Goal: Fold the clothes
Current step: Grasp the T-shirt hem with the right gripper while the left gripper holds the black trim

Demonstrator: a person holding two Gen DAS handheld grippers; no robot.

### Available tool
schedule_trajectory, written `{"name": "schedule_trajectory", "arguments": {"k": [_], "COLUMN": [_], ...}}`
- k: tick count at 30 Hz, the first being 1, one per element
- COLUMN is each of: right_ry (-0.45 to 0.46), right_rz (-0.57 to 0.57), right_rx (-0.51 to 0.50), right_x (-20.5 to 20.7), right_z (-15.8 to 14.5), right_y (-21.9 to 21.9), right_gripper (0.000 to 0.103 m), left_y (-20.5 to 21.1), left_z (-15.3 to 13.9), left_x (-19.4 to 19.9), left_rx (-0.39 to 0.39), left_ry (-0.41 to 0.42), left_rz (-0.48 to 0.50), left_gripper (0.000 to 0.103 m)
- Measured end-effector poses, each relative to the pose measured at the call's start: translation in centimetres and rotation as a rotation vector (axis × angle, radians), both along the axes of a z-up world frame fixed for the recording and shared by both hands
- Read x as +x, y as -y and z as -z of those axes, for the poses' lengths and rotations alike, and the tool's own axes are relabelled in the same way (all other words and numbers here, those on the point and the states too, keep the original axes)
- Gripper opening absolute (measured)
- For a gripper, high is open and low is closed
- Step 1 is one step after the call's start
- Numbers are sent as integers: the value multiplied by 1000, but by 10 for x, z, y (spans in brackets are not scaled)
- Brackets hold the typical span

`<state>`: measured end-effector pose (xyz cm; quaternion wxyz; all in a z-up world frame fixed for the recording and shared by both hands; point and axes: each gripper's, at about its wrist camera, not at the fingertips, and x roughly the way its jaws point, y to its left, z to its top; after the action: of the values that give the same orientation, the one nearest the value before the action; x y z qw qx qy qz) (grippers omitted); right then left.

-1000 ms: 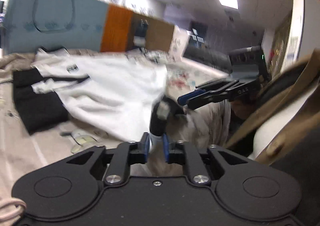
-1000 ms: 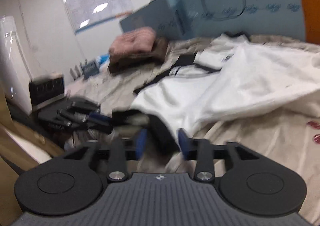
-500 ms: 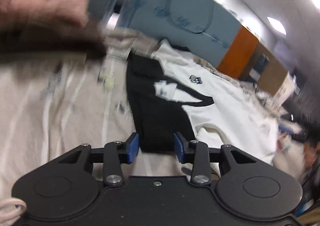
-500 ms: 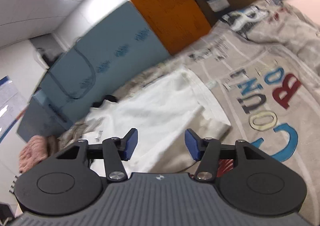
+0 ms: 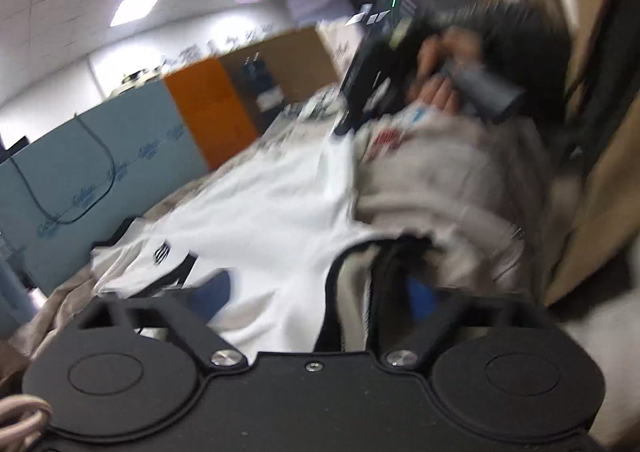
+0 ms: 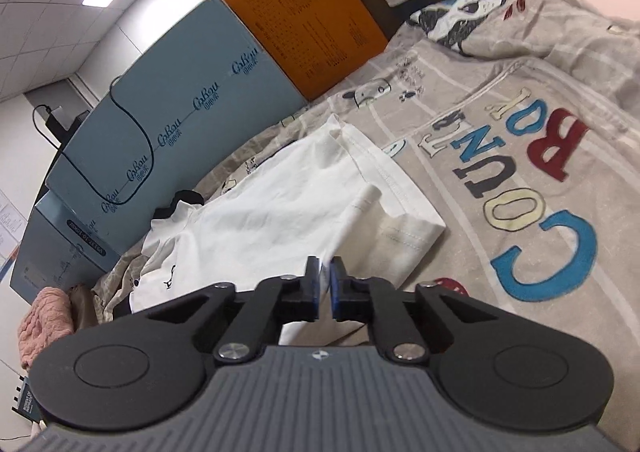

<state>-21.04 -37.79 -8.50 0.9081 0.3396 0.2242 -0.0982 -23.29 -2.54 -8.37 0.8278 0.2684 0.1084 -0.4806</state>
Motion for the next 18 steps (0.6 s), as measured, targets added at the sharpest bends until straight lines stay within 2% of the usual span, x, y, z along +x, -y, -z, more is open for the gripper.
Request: {"name": "schedule_trajectory", "arguments": {"k": [1,4,7,10,12,14,15,16,17,18], "right_ry": [14,51,30,-28,-75,-117,-120,-111,-111,-111], "right_rz": [9,53,106,129,138,134,125,112,97,83], "right_rx": [-20,-95,-172,-173,-176,-155,-139,-147,-166,-184], "right_x": [-8,-39,-67,-82,-85,-85,-85,-87,-89,-90], "right_z": [-4,-18,-24,-14,0,14,18,17,14,11], "right_y": [-3,-16,-31,-39,-42,-39,-36,-36,-36,-36], "right_gripper": [3,3,3,3,3,3,3,4,6,15], "left_y": [-4,-30,-53,-54,-44,-37,-39,-44,-54,-66], "left_z": [-5,-25,-39,-33,-18,-5,-2,-3,-8,-13], "left_x": [10,39,44,45,40,34,30,27,24,23], "left_rx": [-45,-241,-336,-296,-199,-124,-128,-146,-185,-236], "left_ry": [-88,-322,-463,-524,-534,-529,-523,-526,-542,-557], "left_rz": [-22,-75,-13,-8,-11,-12,-8,4,28,43], "left_gripper": [10,8,8,8,8,10,12,21,36,45]}}
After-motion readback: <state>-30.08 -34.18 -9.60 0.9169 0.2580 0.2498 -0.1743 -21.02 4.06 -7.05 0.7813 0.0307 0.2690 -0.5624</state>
